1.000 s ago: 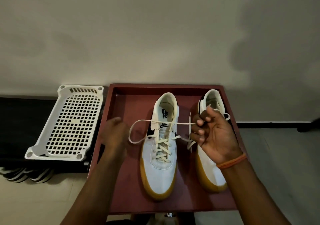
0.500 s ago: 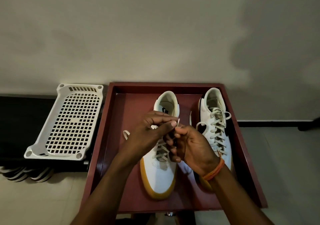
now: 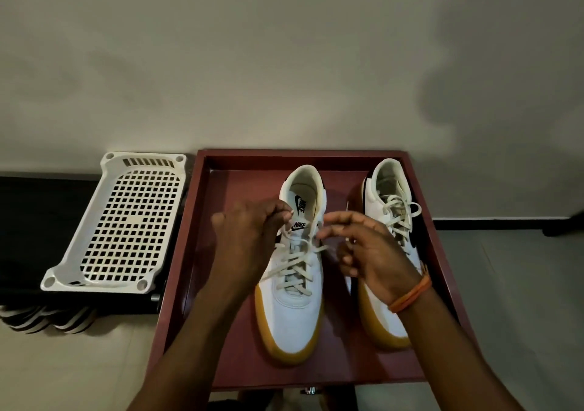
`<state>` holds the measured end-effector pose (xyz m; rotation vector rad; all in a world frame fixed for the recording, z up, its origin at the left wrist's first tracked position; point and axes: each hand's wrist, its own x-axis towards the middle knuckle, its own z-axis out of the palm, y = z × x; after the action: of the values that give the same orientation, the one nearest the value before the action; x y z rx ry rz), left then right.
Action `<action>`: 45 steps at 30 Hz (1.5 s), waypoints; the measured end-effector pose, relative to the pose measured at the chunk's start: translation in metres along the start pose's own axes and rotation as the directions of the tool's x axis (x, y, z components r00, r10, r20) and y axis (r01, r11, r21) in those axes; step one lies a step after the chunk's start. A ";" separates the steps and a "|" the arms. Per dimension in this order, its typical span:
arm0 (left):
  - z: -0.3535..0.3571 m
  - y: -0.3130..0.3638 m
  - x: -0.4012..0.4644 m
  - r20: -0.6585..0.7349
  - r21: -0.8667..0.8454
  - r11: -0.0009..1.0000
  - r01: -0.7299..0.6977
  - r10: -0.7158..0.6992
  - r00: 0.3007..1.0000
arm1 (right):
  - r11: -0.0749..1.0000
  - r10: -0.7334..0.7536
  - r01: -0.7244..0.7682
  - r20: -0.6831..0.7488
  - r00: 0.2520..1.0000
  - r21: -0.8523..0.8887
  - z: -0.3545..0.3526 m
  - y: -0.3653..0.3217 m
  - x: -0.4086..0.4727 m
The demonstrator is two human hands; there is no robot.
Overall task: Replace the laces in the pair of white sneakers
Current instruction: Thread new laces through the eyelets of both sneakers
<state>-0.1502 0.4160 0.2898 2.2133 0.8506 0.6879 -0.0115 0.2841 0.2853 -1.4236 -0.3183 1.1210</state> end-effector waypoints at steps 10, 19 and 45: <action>0.026 -0.001 -0.016 0.113 0.490 0.859 -0.148 0.105 0.988 | 0.979 -0.068 0.035 -0.159 0.985 -0.201 -0.004 0.010 0.008; 0.039 -0.005 -0.017 0.087 0.418 0.904 -0.089 0.057 0.995 | 0.871 -0.234 0.182 -0.058 0.971 -0.456 -0.001 0.020 0.010; 0.050 -0.016 -0.009 0.063 0.188 0.977 0.096 -0.109 0.992 | 0.763 -0.398 0.331 -0.001 0.917 -0.555 -0.005 0.032 0.016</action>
<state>-0.1292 0.3990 0.2443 2.3238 1.0191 0.4928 -0.0134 0.2859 0.2490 -1.8195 -0.8491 0.6317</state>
